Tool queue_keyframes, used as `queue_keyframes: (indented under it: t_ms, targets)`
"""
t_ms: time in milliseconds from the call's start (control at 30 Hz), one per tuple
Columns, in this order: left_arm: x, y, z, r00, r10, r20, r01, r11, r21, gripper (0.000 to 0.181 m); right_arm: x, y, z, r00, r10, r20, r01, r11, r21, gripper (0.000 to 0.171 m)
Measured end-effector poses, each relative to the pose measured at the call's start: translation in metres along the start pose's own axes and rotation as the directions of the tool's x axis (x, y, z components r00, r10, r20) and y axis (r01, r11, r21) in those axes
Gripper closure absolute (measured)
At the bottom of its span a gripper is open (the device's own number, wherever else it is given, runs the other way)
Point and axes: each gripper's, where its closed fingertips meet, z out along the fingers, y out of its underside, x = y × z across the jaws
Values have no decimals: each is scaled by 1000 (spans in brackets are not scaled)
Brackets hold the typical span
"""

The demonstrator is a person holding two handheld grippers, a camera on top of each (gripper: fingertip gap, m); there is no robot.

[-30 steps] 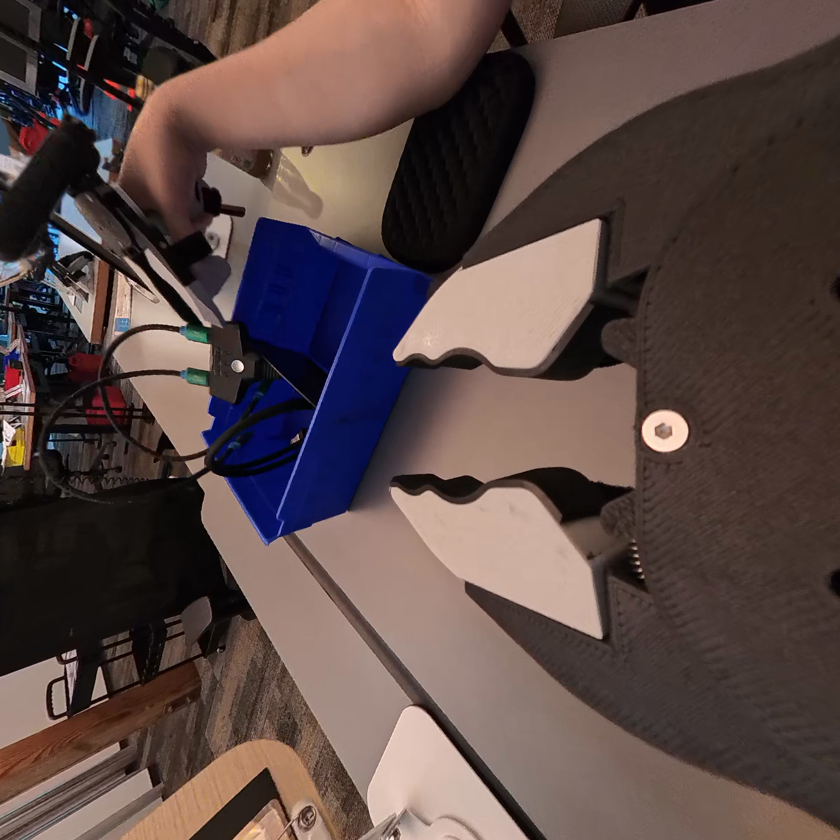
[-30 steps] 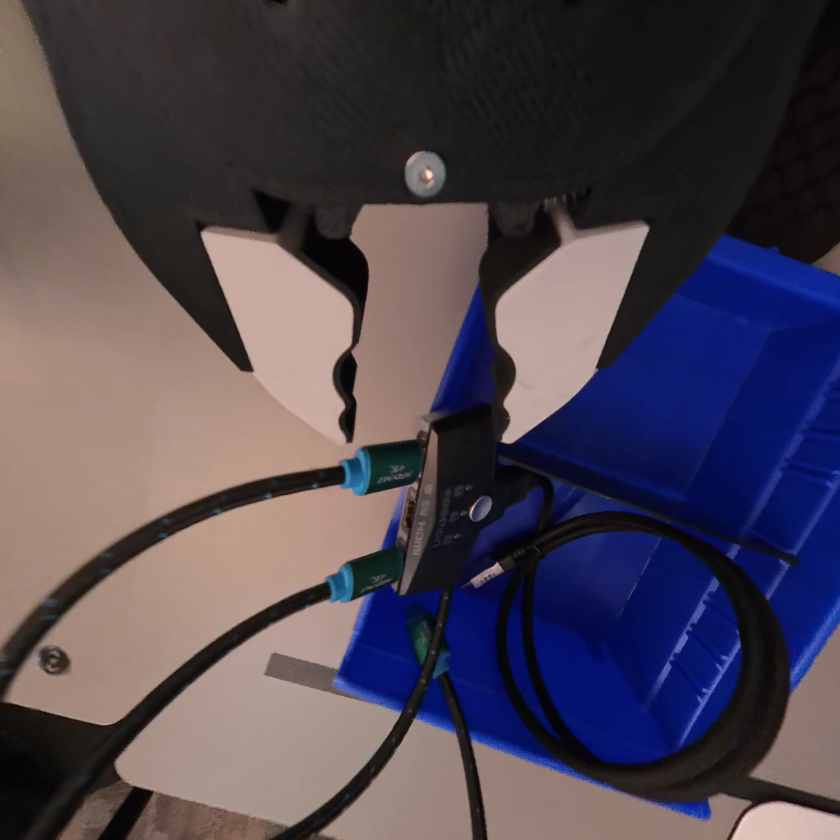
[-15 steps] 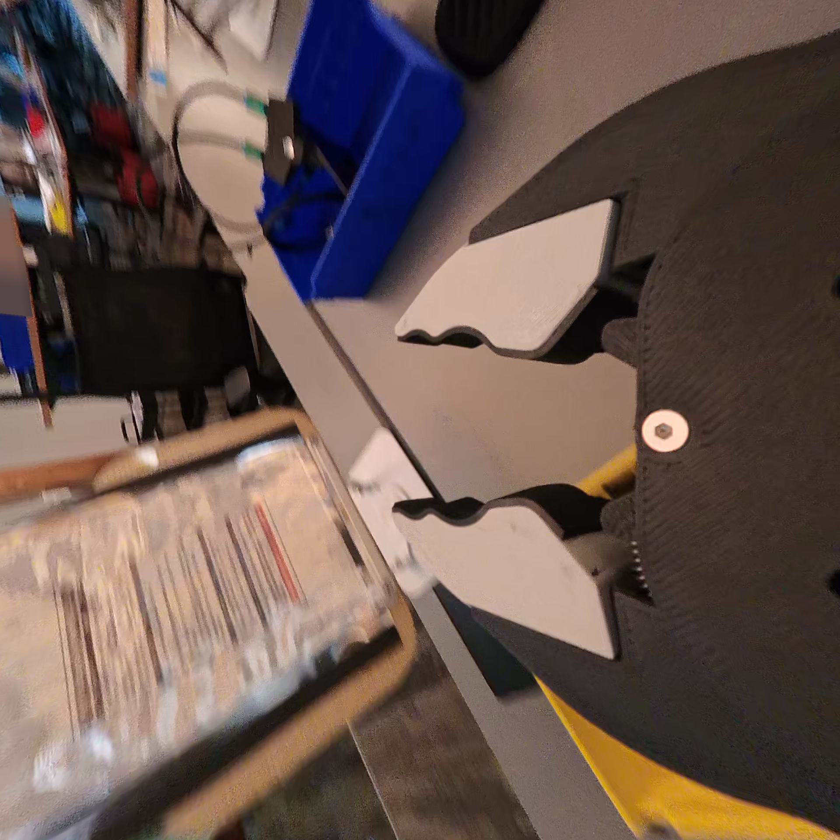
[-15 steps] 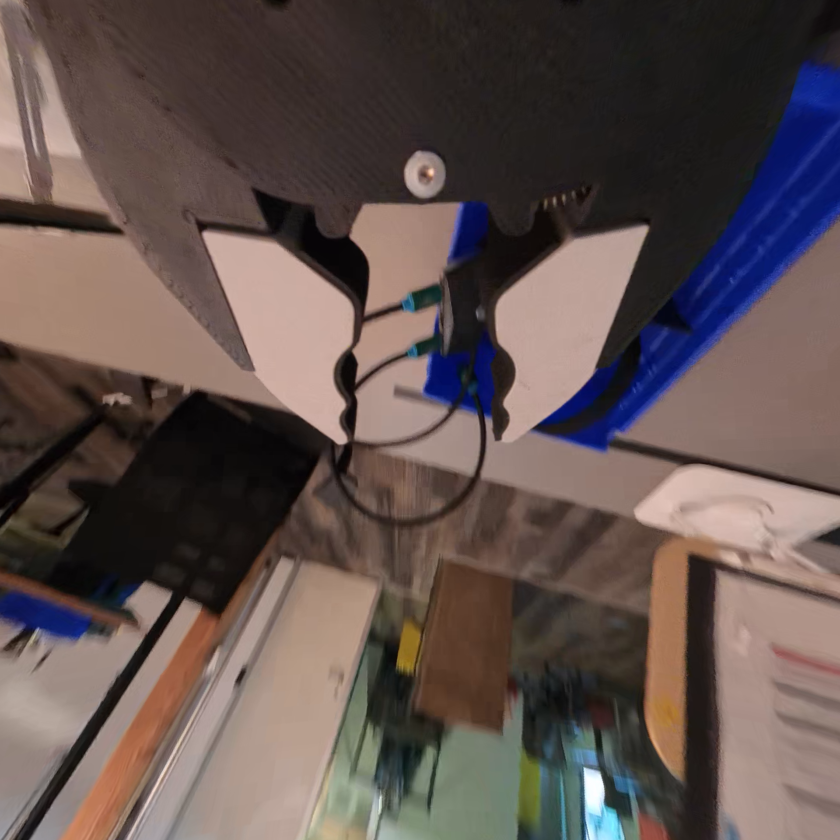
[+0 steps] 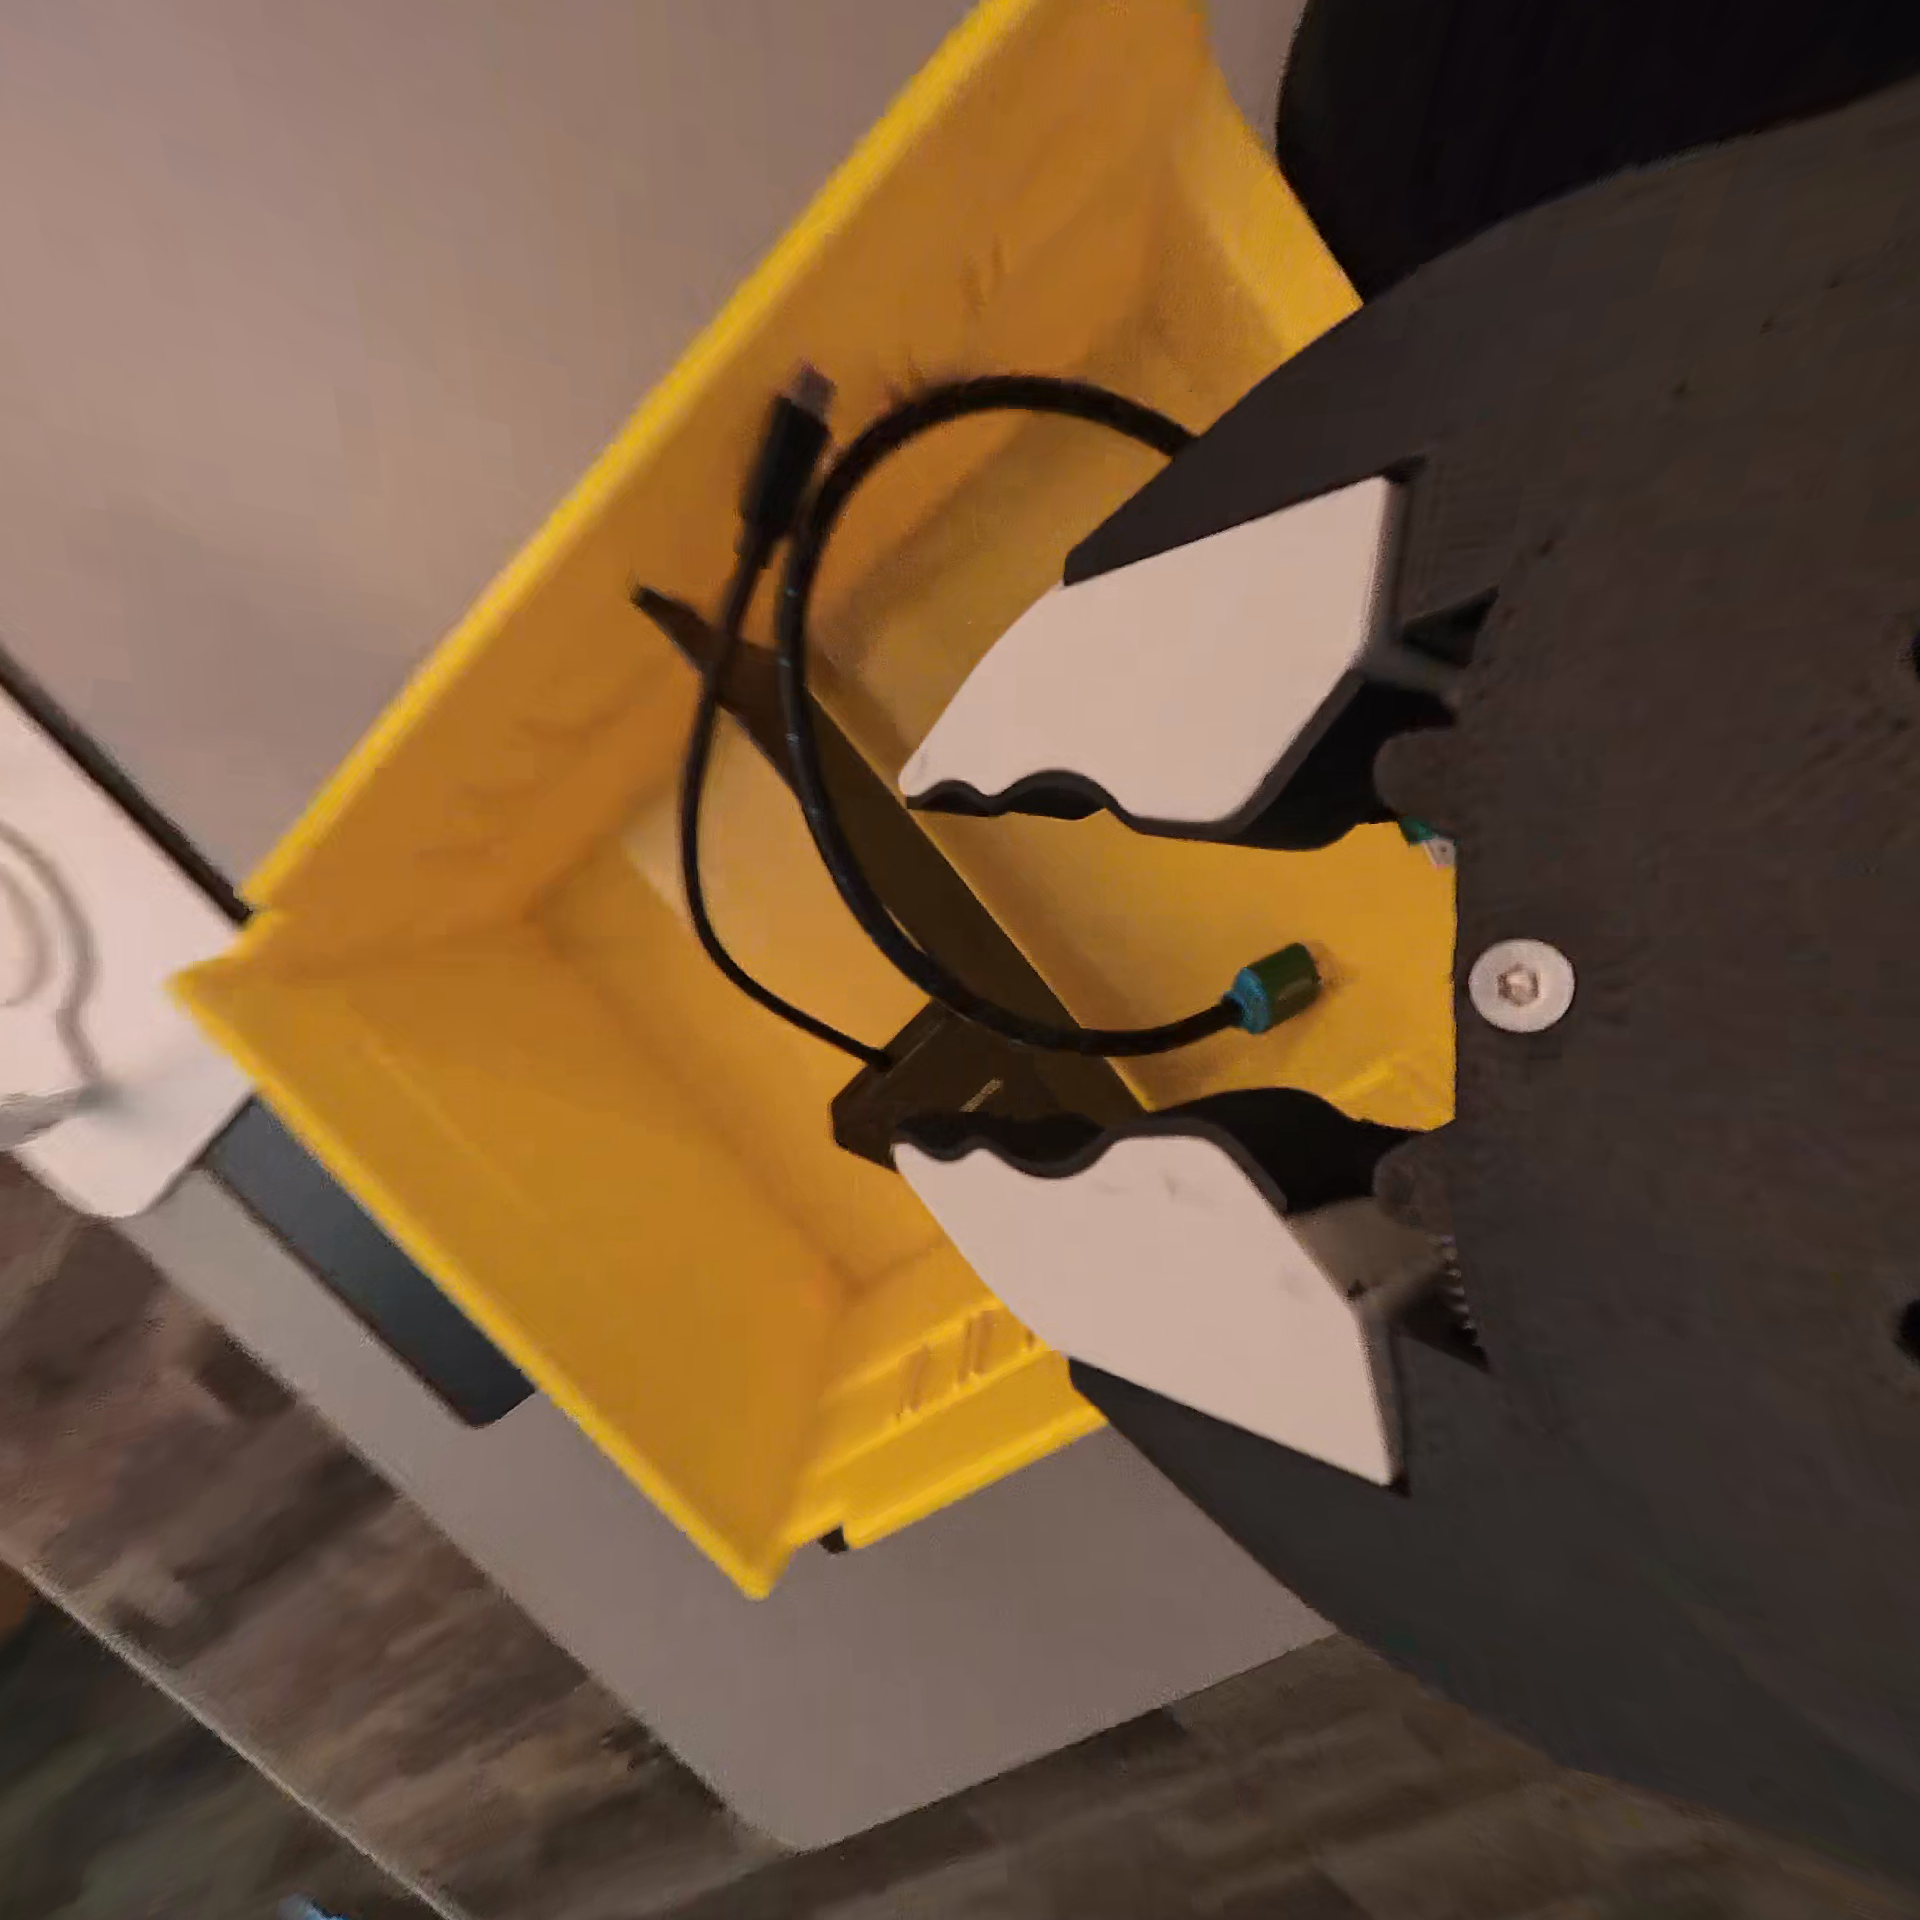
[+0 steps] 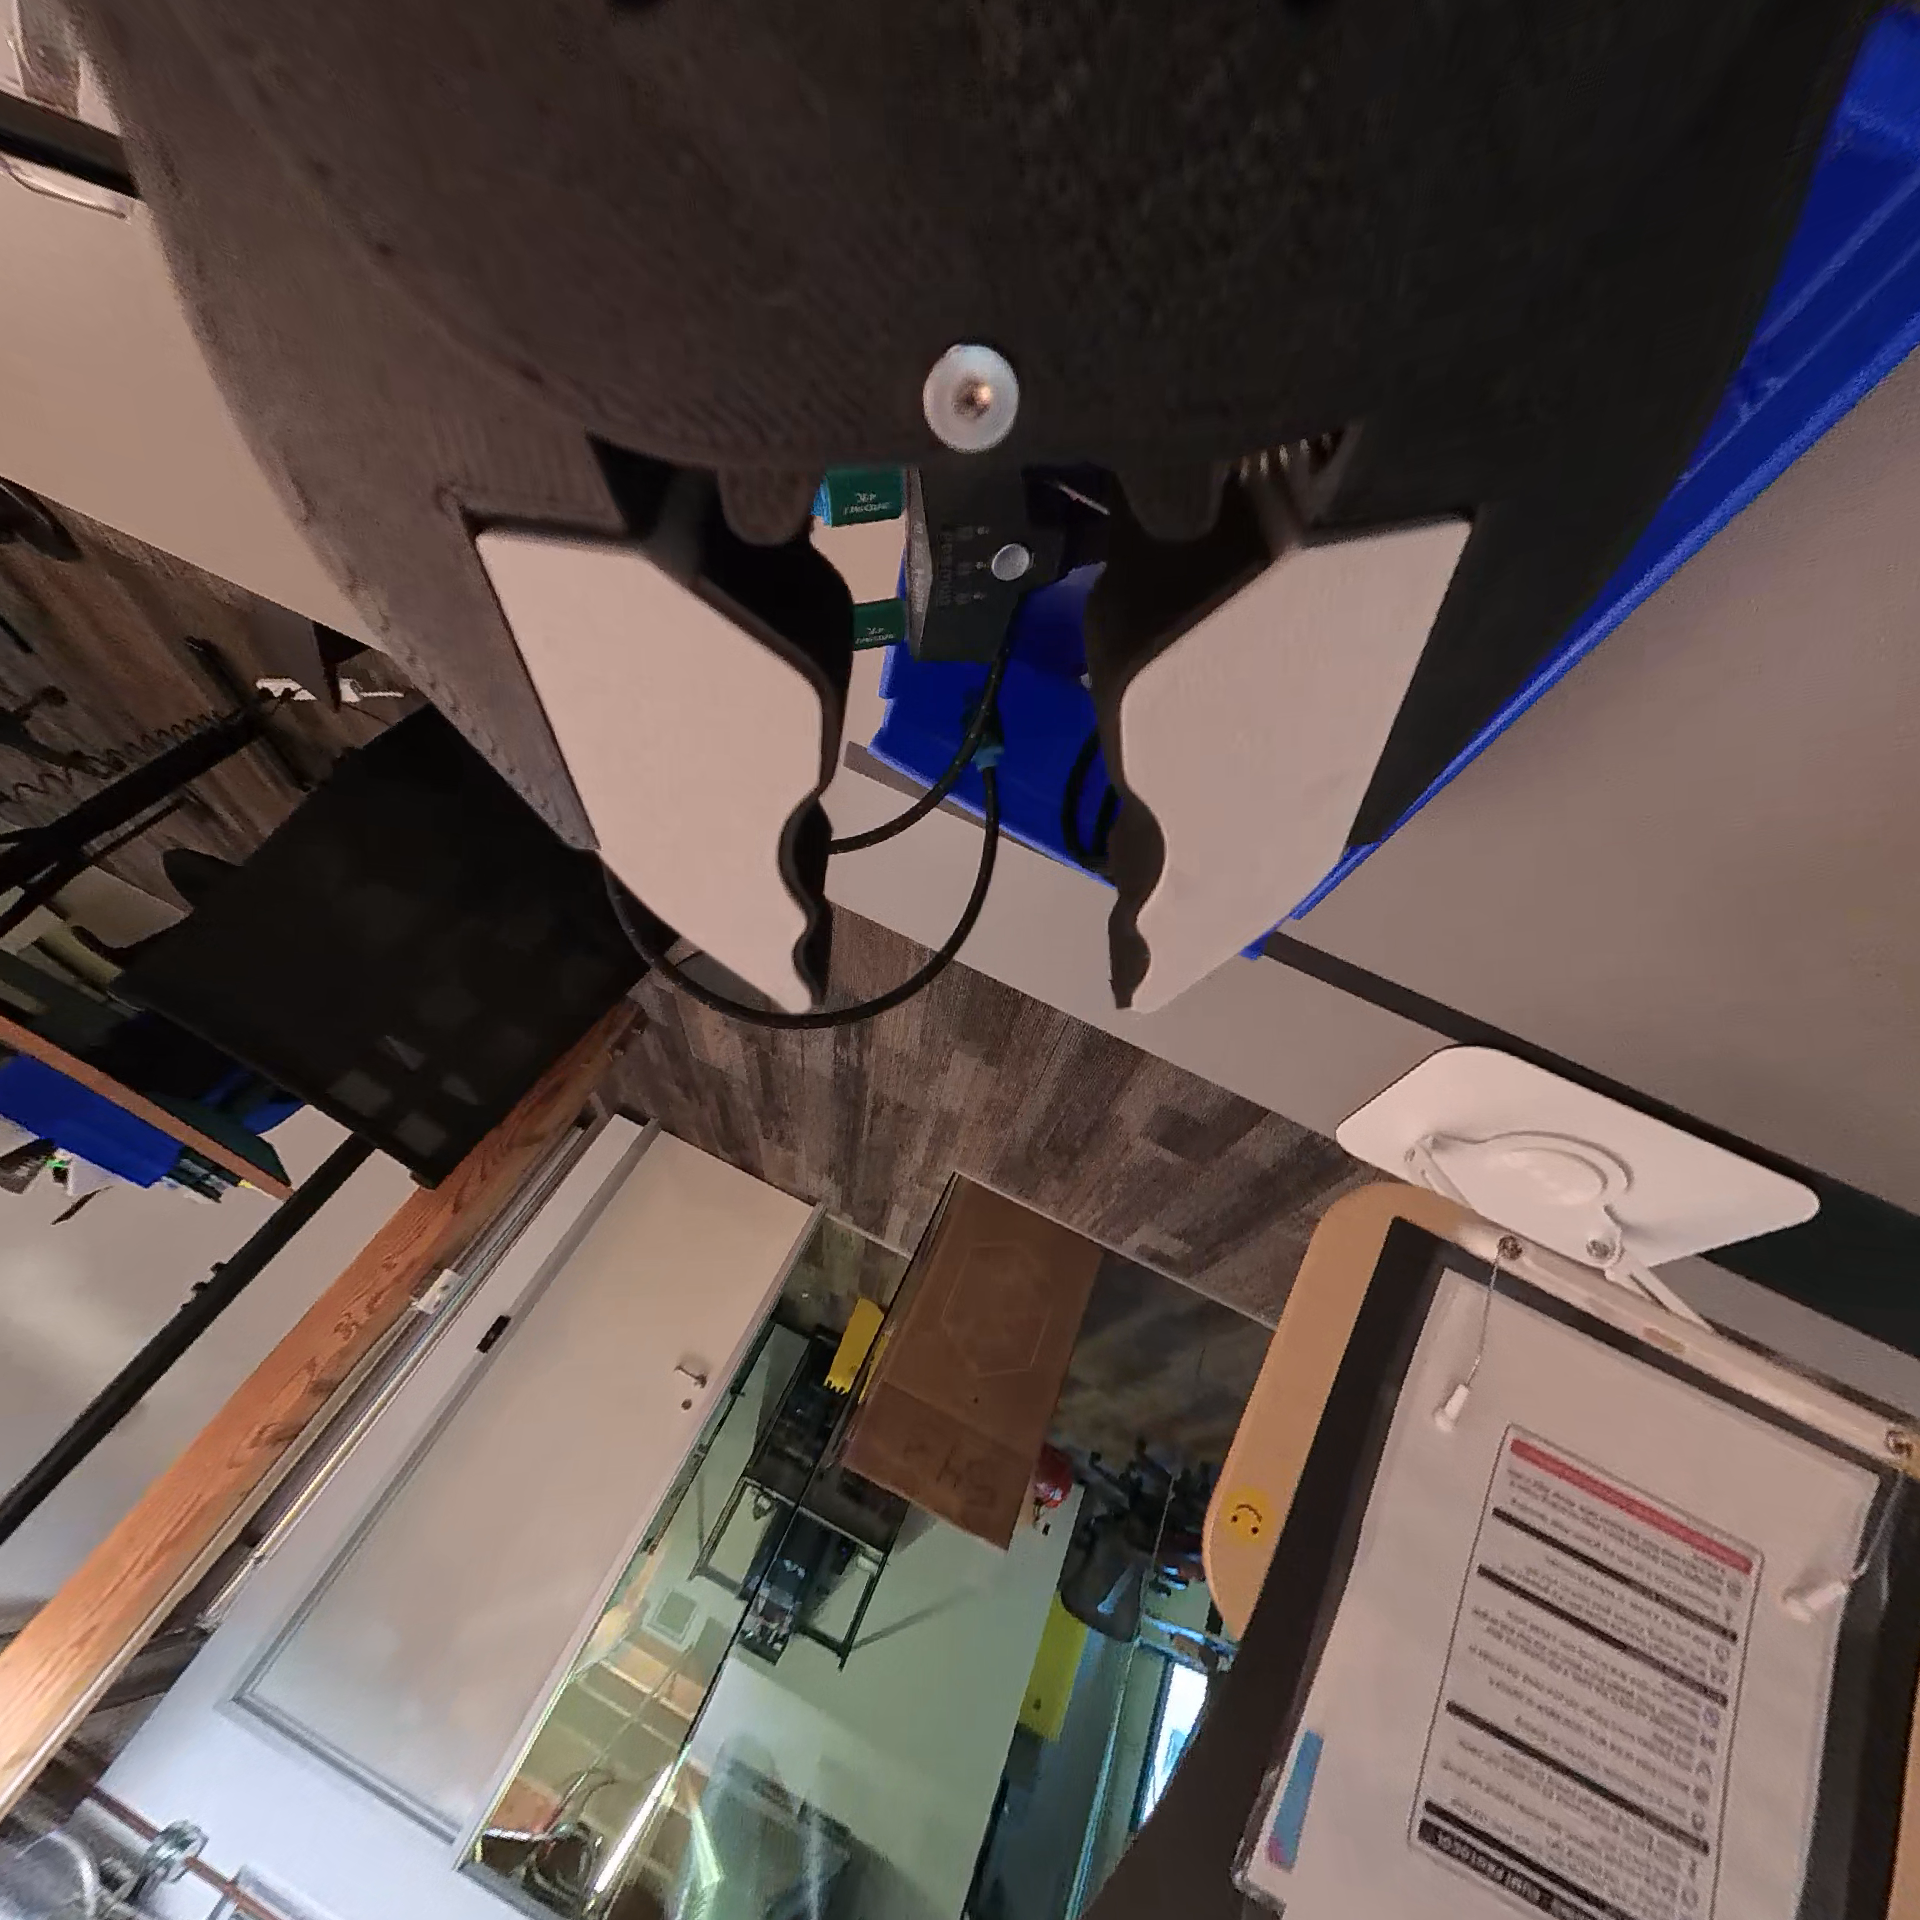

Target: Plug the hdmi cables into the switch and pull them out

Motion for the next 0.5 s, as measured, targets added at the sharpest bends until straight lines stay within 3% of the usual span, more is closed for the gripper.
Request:
queue_keyframes:
  t_ms: [167, 233, 267, 367, 500]
  targets:
    - [6, 15, 24, 997, -4, -73, 2, 999, -32, 147, -10, 1, 5, 999, -21, 26, 22, 1000, -16, 119]
    - [4, 19, 28, 998, 2, -69, -5, 999, -49, 169, -11, 1, 6, 999, -29, 28, 29, 999, -21, 119]
    - [1, 19, 27, 998, 10, -55, -13, 998, -56, 170, -12, 2, 7, 999, -32, 28, 32, 999, -23, 119]
    - [-3, 7, 3, 998, 64, 9, -63, 997, -50, 171, -12, 2, 7, 999, -37, 29, 38, 999, -25, 119]
    - [-8, -29, -56, 966, 147, 212, -151, 988, 3, 171, -11, 2, 7, 999, -37, 27, 38, 999, -25, 120]
